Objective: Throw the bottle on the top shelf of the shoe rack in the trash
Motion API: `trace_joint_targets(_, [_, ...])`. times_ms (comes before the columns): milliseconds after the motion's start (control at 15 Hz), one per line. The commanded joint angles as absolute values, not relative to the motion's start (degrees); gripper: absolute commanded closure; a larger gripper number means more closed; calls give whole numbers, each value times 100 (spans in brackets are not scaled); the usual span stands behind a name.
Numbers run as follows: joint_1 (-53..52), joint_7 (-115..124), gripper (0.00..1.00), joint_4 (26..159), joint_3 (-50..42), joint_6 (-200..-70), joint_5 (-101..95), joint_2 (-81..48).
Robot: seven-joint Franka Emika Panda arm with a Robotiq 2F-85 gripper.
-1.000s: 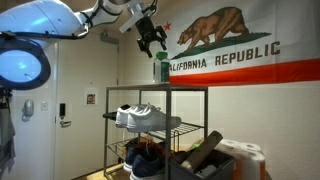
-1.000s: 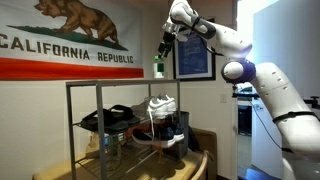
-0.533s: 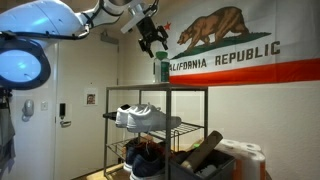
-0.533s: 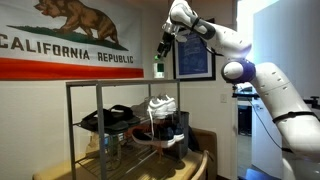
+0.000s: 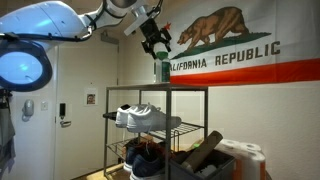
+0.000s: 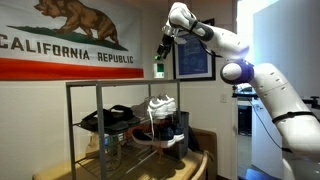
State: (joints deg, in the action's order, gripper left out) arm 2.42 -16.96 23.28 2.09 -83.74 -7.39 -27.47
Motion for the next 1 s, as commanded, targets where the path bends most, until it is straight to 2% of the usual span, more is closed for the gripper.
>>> trace_joint_targets(0, [364,-1862,35,2586,286,-8609,-596,-2641])
trace_joint_targets(133, [371,-1872,45,2597,301,-8658,-609,-2654])
trace_joint_targets(200, [372,-1882,13,2600,306,-8683,-613,-2657])
trace_joint_targets(333, [375,-1893,9,2602,307,-8736,-616,-2657])
trace_joint_targets(400, [283,-1951,4,1841,162,-8385,-552,-3076])
trace_joint_targets(467, [381,-1958,0,2597,305,-8724,-609,-2669])
trace_joint_targets(667, [397,-1997,0,2600,304,-8728,-619,-2681])
trace_joint_targets(733, [321,-2063,0,1841,164,-8387,-543,-3091])
trace_joint_targets(800, [434,-2082,0,2589,305,-8741,-594,-2683])
trace_joint_targets(933, [488,-2086,0,2594,329,-8777,-556,-2690])
